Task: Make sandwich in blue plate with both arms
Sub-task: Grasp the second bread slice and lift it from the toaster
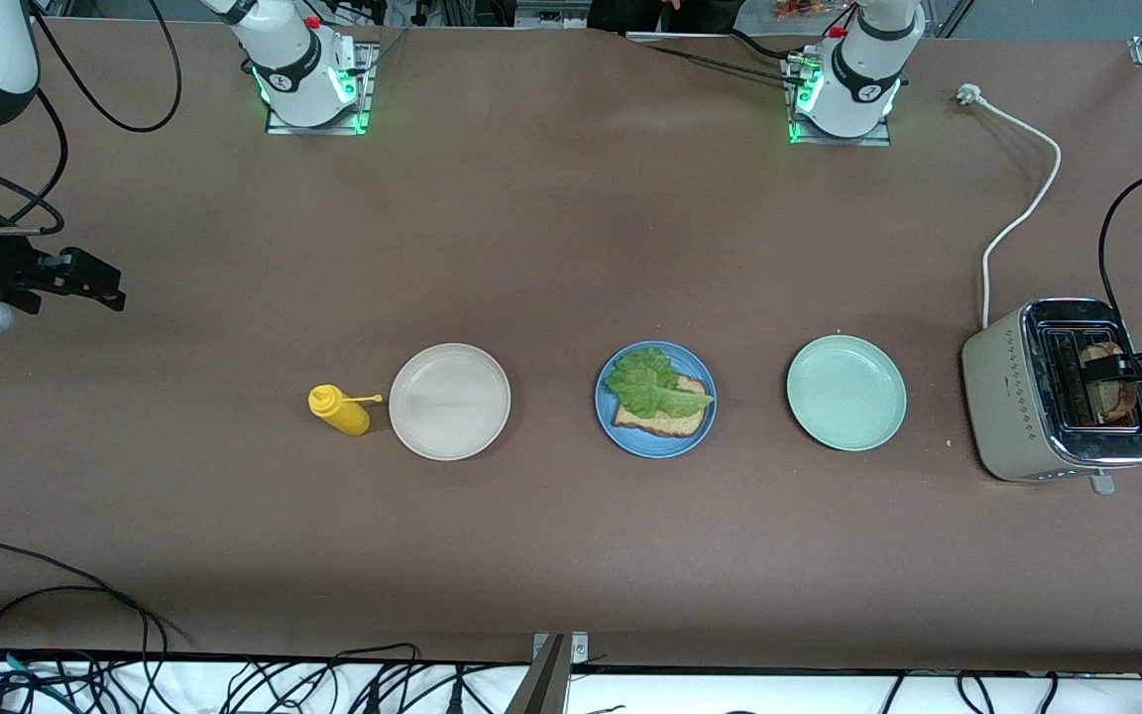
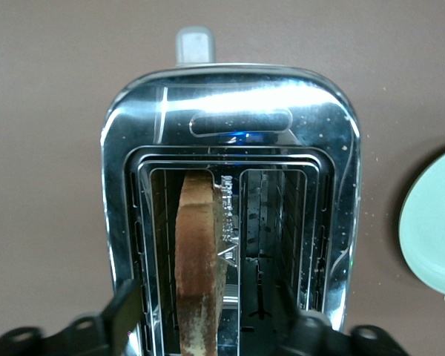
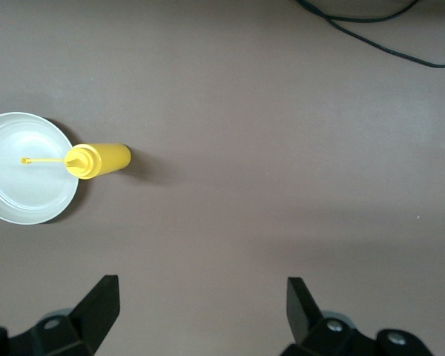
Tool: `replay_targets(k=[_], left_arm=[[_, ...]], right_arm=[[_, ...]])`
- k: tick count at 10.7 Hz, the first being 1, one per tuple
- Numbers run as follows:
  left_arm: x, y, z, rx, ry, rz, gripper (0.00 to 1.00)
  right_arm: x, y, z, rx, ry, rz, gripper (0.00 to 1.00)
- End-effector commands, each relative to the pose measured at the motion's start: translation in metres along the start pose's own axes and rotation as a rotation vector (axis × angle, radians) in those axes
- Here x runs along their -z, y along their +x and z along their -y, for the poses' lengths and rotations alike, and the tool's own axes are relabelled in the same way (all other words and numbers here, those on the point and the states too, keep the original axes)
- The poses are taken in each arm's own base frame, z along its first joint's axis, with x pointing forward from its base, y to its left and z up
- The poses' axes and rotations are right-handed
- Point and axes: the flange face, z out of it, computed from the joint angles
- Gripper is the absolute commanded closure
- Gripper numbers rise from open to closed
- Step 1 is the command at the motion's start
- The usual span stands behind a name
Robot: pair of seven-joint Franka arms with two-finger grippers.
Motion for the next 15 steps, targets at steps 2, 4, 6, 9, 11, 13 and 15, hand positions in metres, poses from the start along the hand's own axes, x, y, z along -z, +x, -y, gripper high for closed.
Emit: replay_targets(k=[2,4,6,9,11,13,15], left_arm=[[-0.007,-0.003,0.018,-0.103,0.010,0.022,1.00],[-0.003,-0.002,0.016,-0.112,0.015,0.020,1.00],[0.013,-0.005,0.007,-0.119,0.015,0.034,1.00],[0.067,-0.015,-0.048,-0.196,0.093,0.062,1.00],[0.110,-0.022,-0.113,-0.271,0.118,0.088,1.00],[0.145,-0.025,-0.164,-0.339,0.105,0.081,1.00],[0.163,-0.030,-0.225,-0.419,0.092,0.065,1.00]], right_arm=[[0.008,-0.003,0.003,-0.016,-0.002,-0.003,0.00],[0.008,-0.003,-0.002,-0.029,-0.003,-0.003,0.00],[0.008,-0.003,-0.002,-0.023,-0.001,-0.003,0.00],[0.006,-0.002,-0.002,-0.023,-0.001,0.000,0.00],[0.006,-0.003,-0.006,-0.030,-0.002,0.000,0.00],[0.006,-0.003,-0.008,-0.033,-0.003,0.000,0.00],[0.007,-0.002,-0.008,-0.032,-0.004,-0.003,0.00]])
